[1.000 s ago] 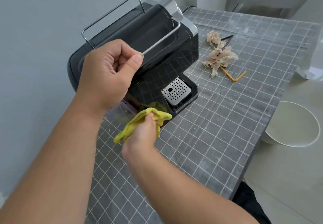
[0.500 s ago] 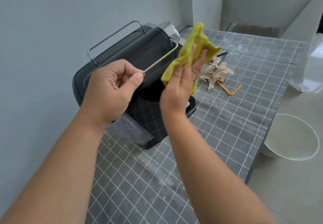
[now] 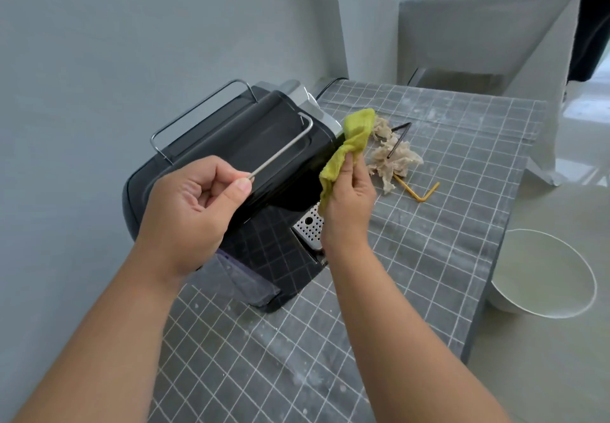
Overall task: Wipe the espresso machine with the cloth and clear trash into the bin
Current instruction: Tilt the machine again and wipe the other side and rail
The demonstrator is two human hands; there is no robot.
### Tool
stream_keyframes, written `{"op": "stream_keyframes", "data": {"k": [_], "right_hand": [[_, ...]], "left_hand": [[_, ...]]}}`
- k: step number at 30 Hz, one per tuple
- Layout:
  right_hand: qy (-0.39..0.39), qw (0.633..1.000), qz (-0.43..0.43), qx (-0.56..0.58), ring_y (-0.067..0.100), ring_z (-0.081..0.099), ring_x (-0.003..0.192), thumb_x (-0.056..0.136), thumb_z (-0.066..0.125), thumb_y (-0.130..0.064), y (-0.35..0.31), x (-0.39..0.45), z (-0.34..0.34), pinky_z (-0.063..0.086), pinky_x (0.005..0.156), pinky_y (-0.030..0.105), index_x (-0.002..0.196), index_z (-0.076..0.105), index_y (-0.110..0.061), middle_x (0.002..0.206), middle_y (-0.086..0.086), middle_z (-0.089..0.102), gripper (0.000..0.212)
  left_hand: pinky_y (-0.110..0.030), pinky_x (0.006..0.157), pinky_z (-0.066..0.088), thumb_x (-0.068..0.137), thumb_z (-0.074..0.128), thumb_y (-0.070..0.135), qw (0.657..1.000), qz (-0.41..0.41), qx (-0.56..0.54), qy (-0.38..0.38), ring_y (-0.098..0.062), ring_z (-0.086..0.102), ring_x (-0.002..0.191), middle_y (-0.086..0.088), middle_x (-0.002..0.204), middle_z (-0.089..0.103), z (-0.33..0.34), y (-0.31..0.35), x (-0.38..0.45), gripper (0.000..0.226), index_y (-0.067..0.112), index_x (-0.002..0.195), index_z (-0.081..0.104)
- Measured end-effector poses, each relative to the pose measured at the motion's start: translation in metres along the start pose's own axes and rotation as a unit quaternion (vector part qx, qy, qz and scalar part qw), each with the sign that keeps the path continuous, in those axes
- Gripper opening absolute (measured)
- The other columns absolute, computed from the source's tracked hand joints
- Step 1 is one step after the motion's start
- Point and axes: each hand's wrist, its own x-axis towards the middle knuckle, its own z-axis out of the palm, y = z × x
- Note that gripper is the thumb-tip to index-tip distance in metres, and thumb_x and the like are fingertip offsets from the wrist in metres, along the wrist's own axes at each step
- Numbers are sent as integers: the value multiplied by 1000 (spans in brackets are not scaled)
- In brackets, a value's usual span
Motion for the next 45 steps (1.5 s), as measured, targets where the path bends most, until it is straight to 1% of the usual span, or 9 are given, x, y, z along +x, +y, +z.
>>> {"op": "stream_keyframes", "data": {"k": [5,12,16,20,26,34,40,43,45], "right_hand": [[-48,997,54,-4,6,59,83,98,49,-11,8,1,-31,50,78,22,126,51,13,90,-4,64,38],[-106,990,83,-49,36,48,130,90,61,-14,-9,12,-45,39,107,55,134,55,-6,137,20,54,45],[-148,985,52,-73,24,56,124,88,67,-21,-34,14,-19,49,100,44,131,58,-23,133,6,60,44],[-124,988,28,-85,6,66,78,87,69,-19,-49,21,-5,54,69,21,111,69,-20,90,-3,70,24],[-136,988,12,-67,14,57,69,89,64,-12,-27,27,-31,49,69,33,95,71,-13,73,-4,64,8],[-141,986,65,-51,18,64,87,87,64,-8,-5,30,-56,55,80,34,120,63,4,92,3,70,34],[-4,973,167,-162,27,69,97,94,58,-16,10,21,-88,59,78,43,98,71,-35,100,2,73,23],[66,965,81,-238,20,66,95,95,55,-24,-1,29,-113,59,78,37,105,68,-30,103,-1,70,17],[3,920,-3,-391,20,63,96,94,57,-24,3,34,-127,55,85,41,109,67,-32,108,-5,69,20]], "left_hand": [[-9,48,36,89,63,9,1000,-4,-8,5,-3,41,48,-7,55,49,1,1,0,12,13,79,69],[-7,48,35,88,63,4,1000,-5,-7,15,-3,42,47,5,52,49,1,2,0,13,9,78,68],[-17,50,38,87,67,10,1000,-7,-6,14,-13,43,53,-11,58,51,-2,-3,-1,14,19,77,70],[-22,50,39,88,66,10,1000,-7,-7,22,-24,44,53,-14,60,53,1,-3,-1,16,22,77,69],[-21,49,38,88,66,10,1000,8,-4,15,-27,44,52,-12,58,55,1,-6,-1,14,20,78,69],[-21,50,40,87,67,10,999,20,6,29,-29,46,55,-11,59,55,2,-5,0,10,17,81,69],[-11,48,35,87,66,7,999,22,6,23,-9,40,49,-4,56,51,4,0,-4,13,16,77,69],[-10,47,34,88,64,5,999,20,15,22,-6,40,49,-4,56,51,4,-1,-5,14,15,78,68],[-9,47,33,88,64,5,999,22,20,24,-5,39,48,-4,57,51,5,-1,-5,14,15,78,68]]}}
